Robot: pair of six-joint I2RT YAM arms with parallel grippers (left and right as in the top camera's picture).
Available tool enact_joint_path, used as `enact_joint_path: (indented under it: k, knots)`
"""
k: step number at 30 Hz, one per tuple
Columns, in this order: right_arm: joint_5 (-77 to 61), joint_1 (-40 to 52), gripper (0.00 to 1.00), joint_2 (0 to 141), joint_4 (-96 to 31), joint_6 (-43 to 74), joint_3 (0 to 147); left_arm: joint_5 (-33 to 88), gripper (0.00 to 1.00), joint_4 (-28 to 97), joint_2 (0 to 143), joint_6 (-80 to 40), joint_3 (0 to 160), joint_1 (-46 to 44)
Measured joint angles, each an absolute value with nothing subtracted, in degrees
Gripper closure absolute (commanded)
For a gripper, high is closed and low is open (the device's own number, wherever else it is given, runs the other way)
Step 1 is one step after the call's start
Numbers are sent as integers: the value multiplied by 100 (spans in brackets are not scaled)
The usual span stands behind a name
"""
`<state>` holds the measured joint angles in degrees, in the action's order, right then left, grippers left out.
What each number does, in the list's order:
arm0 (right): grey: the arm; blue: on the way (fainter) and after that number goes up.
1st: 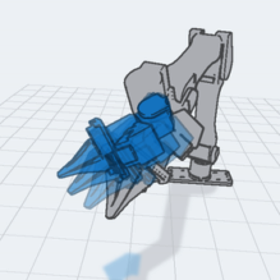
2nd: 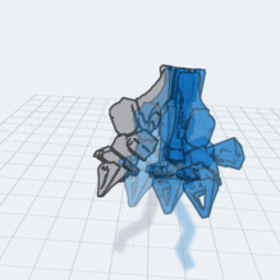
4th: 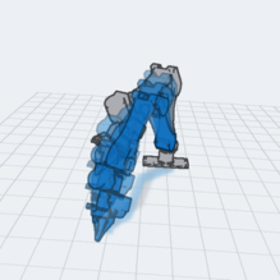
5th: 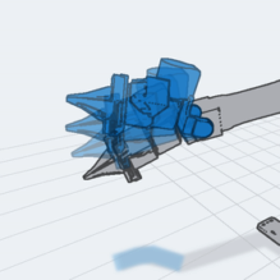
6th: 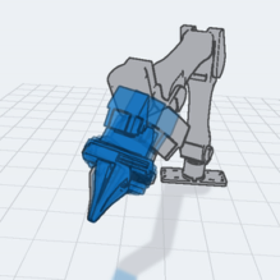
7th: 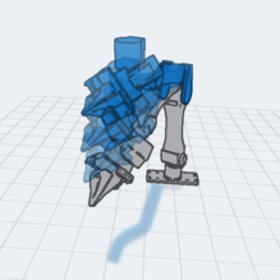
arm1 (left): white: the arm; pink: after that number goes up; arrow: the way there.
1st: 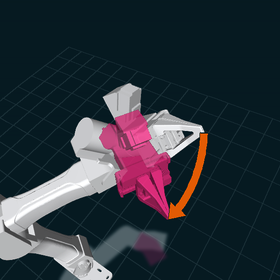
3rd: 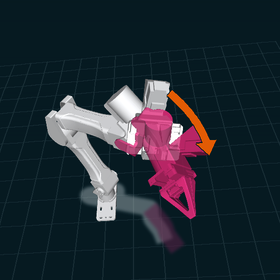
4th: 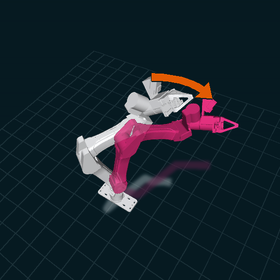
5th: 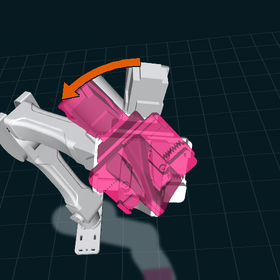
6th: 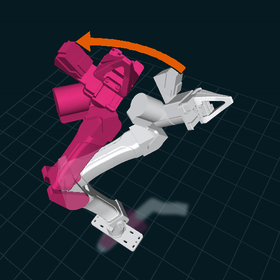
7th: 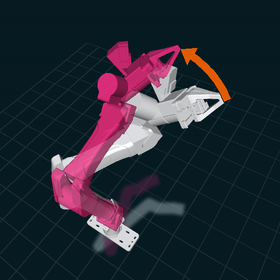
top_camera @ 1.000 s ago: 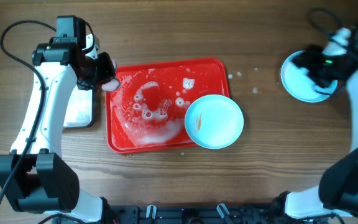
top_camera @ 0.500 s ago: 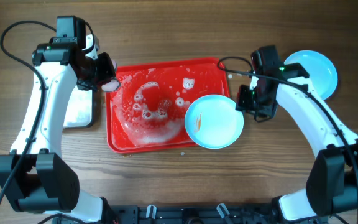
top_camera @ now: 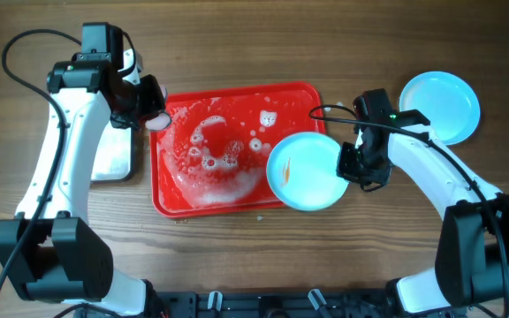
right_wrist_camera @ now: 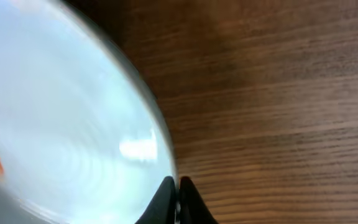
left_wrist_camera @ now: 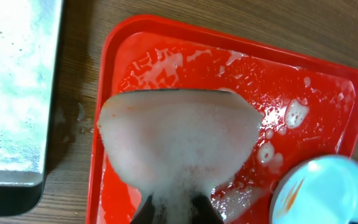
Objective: Clean dirty plates on tray and stack at the side
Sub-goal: 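Move the right gripper back and grip the last plate's rim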
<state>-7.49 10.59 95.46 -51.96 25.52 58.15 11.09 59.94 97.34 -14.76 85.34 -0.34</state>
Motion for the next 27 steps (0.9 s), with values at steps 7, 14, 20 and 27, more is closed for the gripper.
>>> enact_joint_path:
  k: [7,14,20,27]
  knots:
    - [-882,1063,96,9544,-4895,2178,5955,1111,96,5916,9734,-1476,8534,-226]
    - [-1068,1785,96,9448,-4338,1503,6434,1111,96,5931,9734,-1476,8534,-226]
    - [-1063,2563,96,9448,-3990,1466,6434,1111,96,5948,9734,-1476,8534,-233]
    - [-1380,2687,96,10344,-4248,1909,6895,1092,96,5990,9734,-1479,8447,-827]
